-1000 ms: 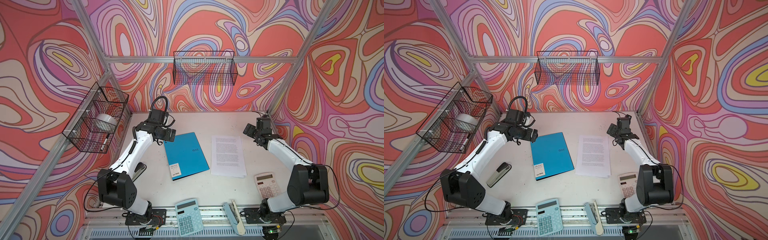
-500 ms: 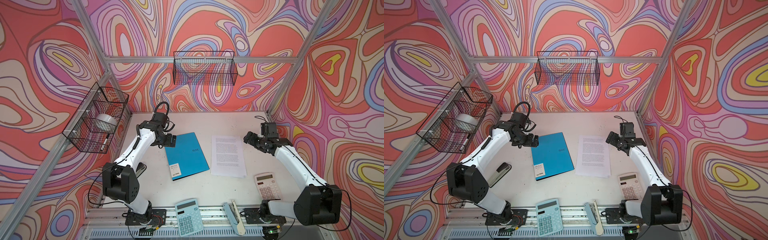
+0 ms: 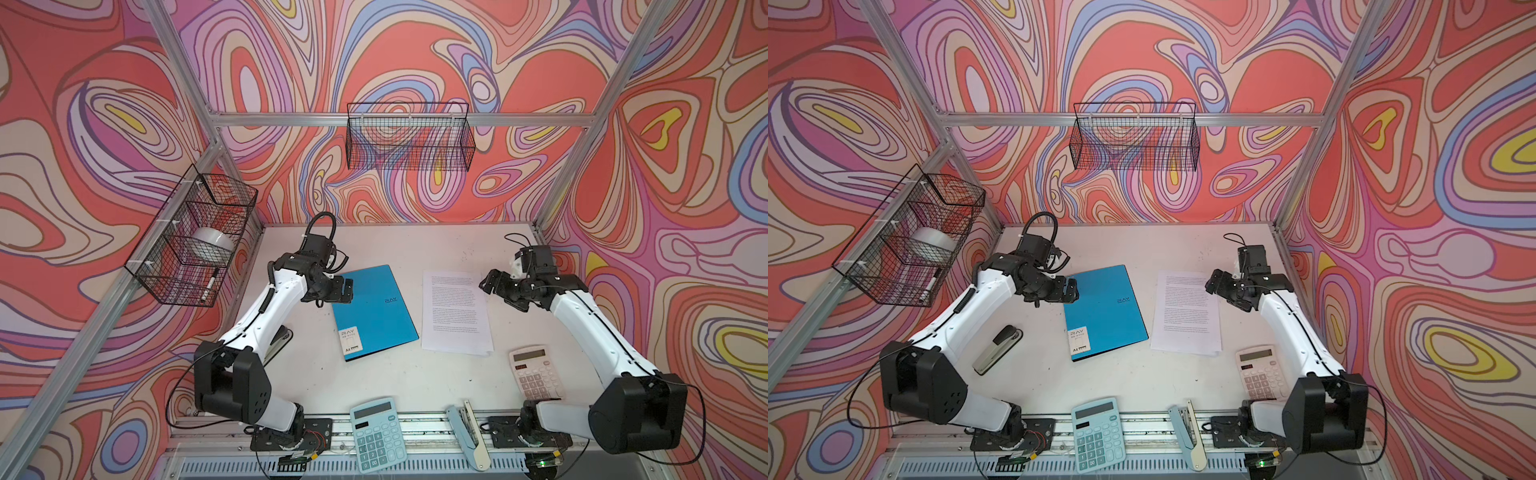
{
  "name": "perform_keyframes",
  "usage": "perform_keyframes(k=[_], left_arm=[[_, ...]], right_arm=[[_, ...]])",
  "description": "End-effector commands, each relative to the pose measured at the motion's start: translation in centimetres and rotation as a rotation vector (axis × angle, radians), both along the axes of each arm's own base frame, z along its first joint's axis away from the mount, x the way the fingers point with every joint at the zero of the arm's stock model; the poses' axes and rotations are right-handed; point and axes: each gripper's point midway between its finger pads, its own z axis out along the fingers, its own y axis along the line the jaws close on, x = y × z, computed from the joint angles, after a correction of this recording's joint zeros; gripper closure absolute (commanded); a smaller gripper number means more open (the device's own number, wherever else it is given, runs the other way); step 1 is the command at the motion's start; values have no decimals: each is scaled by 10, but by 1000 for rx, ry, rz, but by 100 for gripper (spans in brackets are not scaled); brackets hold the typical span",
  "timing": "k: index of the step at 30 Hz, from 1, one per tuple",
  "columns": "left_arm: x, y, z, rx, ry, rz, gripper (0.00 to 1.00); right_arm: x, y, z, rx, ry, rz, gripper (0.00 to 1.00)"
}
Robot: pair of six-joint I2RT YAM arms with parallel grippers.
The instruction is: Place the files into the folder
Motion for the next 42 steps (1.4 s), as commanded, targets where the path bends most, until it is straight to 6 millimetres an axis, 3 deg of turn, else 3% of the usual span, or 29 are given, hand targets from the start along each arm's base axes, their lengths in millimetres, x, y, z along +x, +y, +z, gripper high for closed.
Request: perform_keyframes(k=[1,6,13,19,22,27,33,42], left_arm=[[-6,-8,-24,-45,100,86,0],[-23,-9,-56,-47,221,188,0],[-37,-20,-81,-14,238,178,0],[-41,-12,-92,38,240,172,0],[-47,-18,-95,1,254,172,0],[-51,-12,-104,30,251,176,0],[-53,-26,-109,-46,281,143,0],[-46,-26,-111,-24,281,120,0]], right_arm=[[-6,21,10,84,10,53,7],[-12,47,8,100,29,118,7],[-20,81,-6,74,80,206,7],[-22,96,-6,107,75,234,7],[-25,102,-8,117,75,253,7],[-27,104,-19,104,103,261,7],[-28,97,-30,49,126,240,7],[-30,92,-37,20,143,228,7]])
